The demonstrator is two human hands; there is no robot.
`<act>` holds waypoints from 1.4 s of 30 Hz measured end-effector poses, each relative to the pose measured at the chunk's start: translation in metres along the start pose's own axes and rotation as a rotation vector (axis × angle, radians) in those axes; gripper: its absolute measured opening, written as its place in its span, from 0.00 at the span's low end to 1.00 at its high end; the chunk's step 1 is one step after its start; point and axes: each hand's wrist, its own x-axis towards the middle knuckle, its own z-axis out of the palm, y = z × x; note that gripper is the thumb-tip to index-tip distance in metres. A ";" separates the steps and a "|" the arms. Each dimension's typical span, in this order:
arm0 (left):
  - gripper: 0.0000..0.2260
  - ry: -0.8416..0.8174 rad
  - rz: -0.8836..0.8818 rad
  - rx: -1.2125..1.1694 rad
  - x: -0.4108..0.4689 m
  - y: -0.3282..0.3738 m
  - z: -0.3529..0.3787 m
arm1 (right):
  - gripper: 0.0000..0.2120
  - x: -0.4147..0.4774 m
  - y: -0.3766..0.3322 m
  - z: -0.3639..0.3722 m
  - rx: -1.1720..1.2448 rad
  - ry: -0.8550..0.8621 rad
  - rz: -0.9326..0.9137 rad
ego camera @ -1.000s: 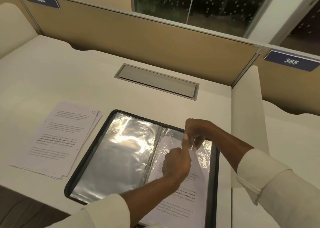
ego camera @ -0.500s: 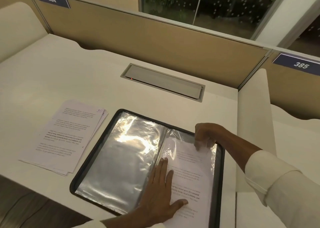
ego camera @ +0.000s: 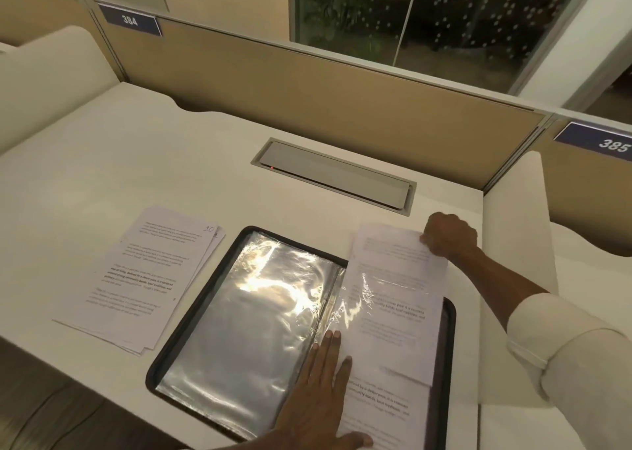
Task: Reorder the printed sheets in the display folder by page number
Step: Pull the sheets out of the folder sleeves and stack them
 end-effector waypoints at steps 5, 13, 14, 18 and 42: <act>0.48 0.005 -0.020 0.012 0.002 -0.001 0.003 | 0.04 0.002 0.007 -0.023 0.134 0.348 0.022; 0.37 -0.058 -0.084 -0.139 0.011 -0.004 -0.031 | 0.02 -0.019 0.002 -0.085 0.268 0.746 -0.346; 0.33 -0.049 -0.093 -0.177 0.013 -0.006 -0.038 | 0.02 -0.026 -0.001 -0.090 0.261 0.806 -0.413; 0.20 0.026 -0.095 -0.300 0.014 -0.015 -0.051 | 0.06 -0.059 -0.016 -0.105 0.212 1.040 -0.565; 0.14 0.508 -0.680 -1.358 -0.046 -0.178 -0.234 | 0.22 -0.171 -0.238 -0.068 1.349 0.343 -0.227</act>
